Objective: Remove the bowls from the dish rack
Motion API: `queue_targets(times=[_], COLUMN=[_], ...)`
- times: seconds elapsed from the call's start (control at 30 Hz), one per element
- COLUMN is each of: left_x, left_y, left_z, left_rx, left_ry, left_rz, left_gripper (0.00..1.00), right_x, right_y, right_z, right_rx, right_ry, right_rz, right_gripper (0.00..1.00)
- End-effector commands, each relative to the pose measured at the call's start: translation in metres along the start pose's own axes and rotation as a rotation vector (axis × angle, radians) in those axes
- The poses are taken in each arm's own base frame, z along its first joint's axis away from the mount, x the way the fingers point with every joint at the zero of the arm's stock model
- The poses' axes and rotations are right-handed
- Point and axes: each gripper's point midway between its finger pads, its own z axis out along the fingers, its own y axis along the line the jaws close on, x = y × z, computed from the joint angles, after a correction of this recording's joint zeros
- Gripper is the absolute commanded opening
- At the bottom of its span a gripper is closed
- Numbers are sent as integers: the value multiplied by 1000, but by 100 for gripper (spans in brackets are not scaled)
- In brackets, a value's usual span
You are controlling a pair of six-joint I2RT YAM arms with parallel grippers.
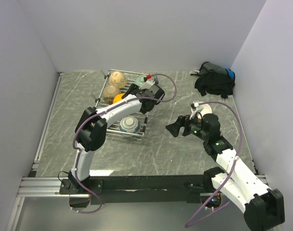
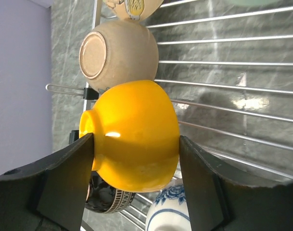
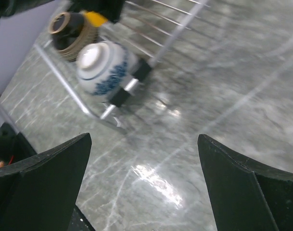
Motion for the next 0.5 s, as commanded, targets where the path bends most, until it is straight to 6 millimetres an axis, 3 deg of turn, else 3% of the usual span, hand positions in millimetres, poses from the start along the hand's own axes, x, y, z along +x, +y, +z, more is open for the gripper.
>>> queue_targets(times=[0.0, 0.47], left_x=[-29, -72], left_y=[21, 62], left_z=[-23, -77], left_rx=[88, 464], left_ry=[-61, -165], left_rz=[-168, -608], left_gripper=[42, 41], right_x=[-26, -65], right_y=[46, 123], right_z=[4, 12], right_rx=[-171, -517], right_ry=[-92, -259], right_rz=[-126, -283], right_gripper=[100, 100])
